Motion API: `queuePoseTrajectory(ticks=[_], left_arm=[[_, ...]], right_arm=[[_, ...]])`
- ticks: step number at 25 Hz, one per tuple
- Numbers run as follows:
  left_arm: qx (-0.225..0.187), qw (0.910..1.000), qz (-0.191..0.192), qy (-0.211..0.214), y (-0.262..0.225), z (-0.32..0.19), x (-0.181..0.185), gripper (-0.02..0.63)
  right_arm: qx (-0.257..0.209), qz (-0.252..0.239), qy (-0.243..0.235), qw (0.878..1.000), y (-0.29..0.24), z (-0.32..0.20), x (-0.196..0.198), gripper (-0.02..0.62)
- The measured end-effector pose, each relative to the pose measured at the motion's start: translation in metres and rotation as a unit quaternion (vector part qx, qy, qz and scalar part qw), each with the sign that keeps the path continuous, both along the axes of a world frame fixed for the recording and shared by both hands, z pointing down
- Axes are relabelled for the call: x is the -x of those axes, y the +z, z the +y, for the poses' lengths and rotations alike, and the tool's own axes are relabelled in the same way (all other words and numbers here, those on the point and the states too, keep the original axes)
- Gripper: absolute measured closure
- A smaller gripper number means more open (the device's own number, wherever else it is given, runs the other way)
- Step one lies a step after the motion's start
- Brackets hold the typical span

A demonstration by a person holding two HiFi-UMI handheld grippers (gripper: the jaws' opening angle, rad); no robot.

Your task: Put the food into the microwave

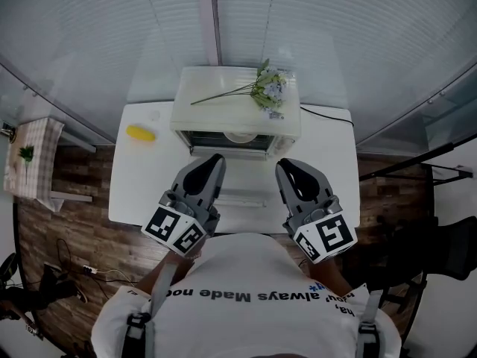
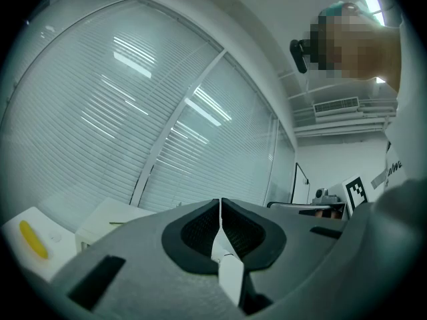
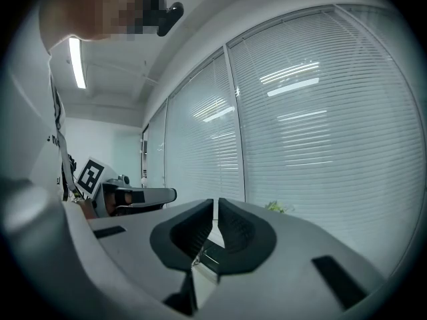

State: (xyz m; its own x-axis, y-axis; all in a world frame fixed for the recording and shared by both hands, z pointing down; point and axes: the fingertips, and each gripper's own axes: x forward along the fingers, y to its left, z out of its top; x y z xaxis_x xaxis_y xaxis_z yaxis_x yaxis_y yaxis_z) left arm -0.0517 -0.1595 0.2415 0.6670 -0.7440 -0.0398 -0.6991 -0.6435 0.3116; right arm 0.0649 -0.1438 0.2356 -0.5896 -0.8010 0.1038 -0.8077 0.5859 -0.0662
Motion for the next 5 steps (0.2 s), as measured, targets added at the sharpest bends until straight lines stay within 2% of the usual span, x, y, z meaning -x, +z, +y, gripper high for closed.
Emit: queuePoseTrajectory(ticks=[5], left_arm=[[0.003, 1.0000, 0.005, 0.003, 0.0013, 0.0002, -0.0023, 0.588]], right_arm=[[0.002, -0.001, -0.002, 1.000, 0.0016, -0.0005, 0.0014, 0.568]])
